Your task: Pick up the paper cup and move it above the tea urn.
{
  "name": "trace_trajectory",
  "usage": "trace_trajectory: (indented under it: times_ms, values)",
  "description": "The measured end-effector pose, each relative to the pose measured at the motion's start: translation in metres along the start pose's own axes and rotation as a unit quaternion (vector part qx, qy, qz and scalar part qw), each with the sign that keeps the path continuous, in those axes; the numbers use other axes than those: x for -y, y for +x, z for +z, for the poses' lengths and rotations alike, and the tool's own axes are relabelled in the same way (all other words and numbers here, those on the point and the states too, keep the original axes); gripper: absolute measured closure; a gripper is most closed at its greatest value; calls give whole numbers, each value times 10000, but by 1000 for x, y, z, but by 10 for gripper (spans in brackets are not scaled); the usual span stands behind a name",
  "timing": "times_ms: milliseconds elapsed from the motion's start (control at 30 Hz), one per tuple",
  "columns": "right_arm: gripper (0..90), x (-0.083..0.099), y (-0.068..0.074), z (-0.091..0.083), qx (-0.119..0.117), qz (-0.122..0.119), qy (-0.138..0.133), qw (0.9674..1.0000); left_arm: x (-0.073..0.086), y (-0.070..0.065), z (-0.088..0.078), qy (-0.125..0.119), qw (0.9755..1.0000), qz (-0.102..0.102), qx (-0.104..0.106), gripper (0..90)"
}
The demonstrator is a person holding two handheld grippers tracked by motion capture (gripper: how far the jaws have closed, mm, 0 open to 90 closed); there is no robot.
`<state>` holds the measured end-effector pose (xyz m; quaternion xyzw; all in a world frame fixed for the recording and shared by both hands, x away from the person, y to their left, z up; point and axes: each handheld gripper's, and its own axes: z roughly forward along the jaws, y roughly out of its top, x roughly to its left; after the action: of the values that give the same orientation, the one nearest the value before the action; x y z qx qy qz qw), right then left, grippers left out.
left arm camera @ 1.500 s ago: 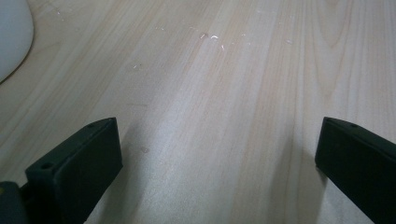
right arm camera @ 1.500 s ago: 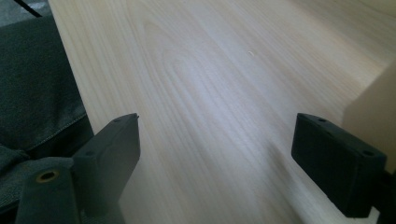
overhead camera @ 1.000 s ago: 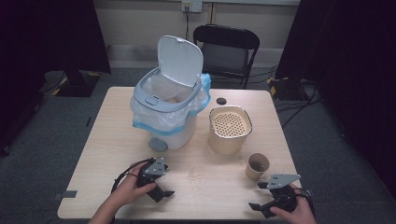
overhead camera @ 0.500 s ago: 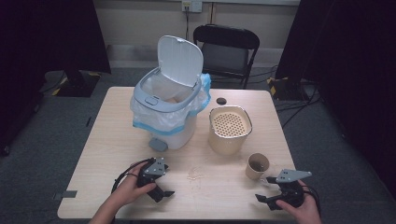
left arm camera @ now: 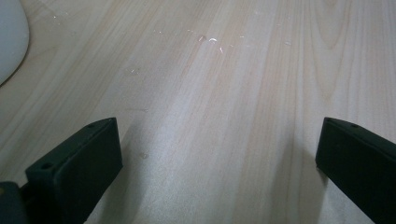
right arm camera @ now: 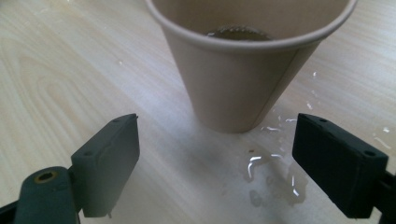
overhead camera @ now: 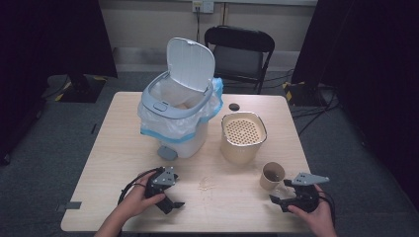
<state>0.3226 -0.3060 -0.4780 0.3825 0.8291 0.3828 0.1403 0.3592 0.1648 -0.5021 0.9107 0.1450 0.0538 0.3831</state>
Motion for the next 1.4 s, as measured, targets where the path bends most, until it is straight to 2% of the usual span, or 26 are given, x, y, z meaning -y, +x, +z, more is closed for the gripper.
trace_trajectory:
  times_ms: [433, 633, 967, 1100, 1400]
  values:
    - [154, -8, -2, 14, 202, 37, -438, 9988, 0, 0, 0, -2, 10000, -2, -1, 0]
    - [158, -10, -4, 19, 152, 116, -617, 9979, 0, 0, 0, -1, 10000, -1, 0, 0]
    - [170, -8, -7, 24, 96, 207, -1041, 9943, 0, 0, 0, -1, 10000, 1, 0, 0]
    - [175, -6, -9, 26, 58, 238, -1128, 9933, 0, 0, 0, -3, 10000, -2, 0, 0]
    - [207, -10, -6, 28, 36, 129, -1451, 9893, 0, 0, 0, -3, 10000, -2, -7, 0]
